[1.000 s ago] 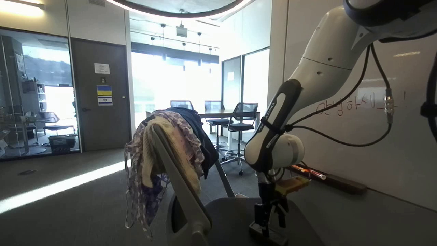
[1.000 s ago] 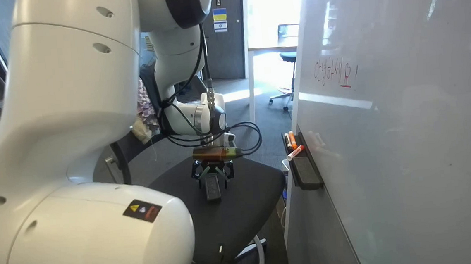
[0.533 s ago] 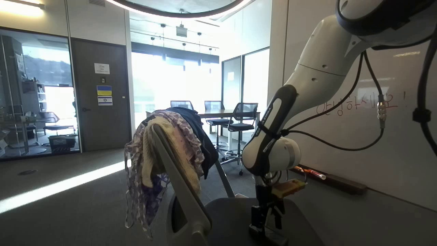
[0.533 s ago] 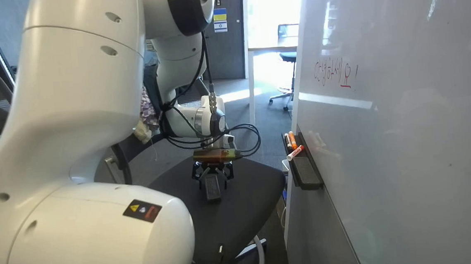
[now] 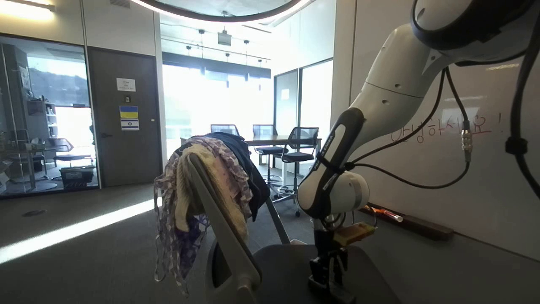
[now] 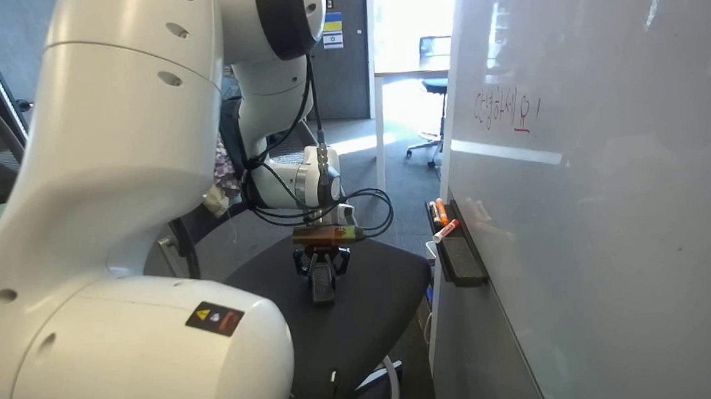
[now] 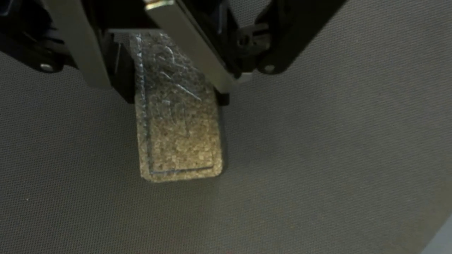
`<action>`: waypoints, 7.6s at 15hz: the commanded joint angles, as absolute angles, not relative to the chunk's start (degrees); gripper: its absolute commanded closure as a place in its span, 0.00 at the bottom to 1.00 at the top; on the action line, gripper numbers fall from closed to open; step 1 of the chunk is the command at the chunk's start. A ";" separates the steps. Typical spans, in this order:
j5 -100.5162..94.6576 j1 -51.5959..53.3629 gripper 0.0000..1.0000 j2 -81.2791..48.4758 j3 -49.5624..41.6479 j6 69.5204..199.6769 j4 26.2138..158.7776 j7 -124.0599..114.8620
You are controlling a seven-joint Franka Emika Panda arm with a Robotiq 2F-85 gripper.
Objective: Use the black eraser to wipe the writings on the whiteboard
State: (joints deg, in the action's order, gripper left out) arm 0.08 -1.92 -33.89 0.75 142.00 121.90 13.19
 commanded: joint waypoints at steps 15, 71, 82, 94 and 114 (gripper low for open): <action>-19.07 2.28 0.69 -4.26 -3.45 115.33 126.17 -14.23; -79.81 -4.55 0.69 -18.47 -5.72 96.27 104.28 -69.92; -75.52 -6.65 0.69 -10.86 -7.01 92.30 117.69 -84.96; -69.15 -9.41 0.69 6.03 -10.21 97.74 129.16 -91.78; -75.98 -11.10 0.69 17.11 -12.73 112.19 137.04 -94.07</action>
State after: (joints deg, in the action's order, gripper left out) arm -71.58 -7.77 14.53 -10.07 109.68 135.73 -93.45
